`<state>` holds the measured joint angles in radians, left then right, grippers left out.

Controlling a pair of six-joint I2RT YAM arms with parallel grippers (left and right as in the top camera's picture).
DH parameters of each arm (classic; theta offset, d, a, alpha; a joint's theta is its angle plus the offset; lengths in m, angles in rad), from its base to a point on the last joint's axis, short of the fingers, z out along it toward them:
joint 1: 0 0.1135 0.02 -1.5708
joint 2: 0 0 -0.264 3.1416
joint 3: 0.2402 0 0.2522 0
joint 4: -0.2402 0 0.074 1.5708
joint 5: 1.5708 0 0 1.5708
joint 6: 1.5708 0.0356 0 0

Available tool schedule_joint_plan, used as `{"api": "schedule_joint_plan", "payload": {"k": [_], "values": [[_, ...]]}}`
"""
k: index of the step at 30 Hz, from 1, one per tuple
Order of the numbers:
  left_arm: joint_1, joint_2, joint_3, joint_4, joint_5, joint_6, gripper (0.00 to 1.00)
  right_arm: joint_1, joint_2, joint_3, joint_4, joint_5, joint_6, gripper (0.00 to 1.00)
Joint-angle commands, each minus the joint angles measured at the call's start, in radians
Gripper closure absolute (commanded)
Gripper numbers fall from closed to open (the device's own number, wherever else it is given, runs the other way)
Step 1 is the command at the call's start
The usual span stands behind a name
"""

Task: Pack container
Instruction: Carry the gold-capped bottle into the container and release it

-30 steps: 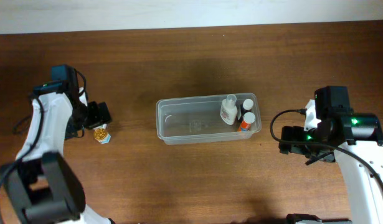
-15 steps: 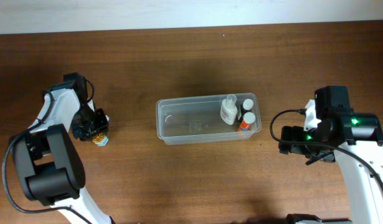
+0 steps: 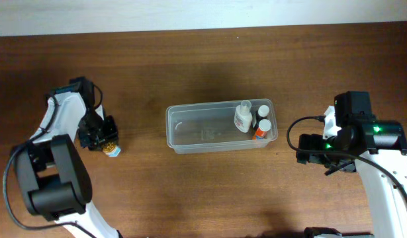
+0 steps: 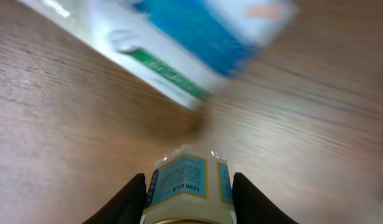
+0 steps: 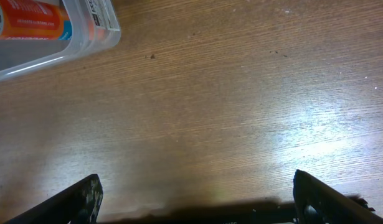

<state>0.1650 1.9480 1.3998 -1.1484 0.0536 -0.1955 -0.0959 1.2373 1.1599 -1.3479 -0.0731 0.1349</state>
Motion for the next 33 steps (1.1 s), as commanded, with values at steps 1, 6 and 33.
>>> {"api": "schedule_joint_plan", "payload": {"k": [1,6,33], "values": [[-0.087,-0.169,0.078,-0.024,0.037,-0.002,0.89,-0.003,-0.002,0.001,0.003,-0.005,0.0,0.11],[-0.305,-0.326,0.1,0.005,0.036,-0.016,0.94,-0.003,-0.002,0.001,0.006,-0.005,0.0,0.11],[-0.843,0.041,0.1,0.4,0.025,-0.239,0.99,-0.003,-0.002,0.001,0.002,-0.006,0.0,0.11]]}}
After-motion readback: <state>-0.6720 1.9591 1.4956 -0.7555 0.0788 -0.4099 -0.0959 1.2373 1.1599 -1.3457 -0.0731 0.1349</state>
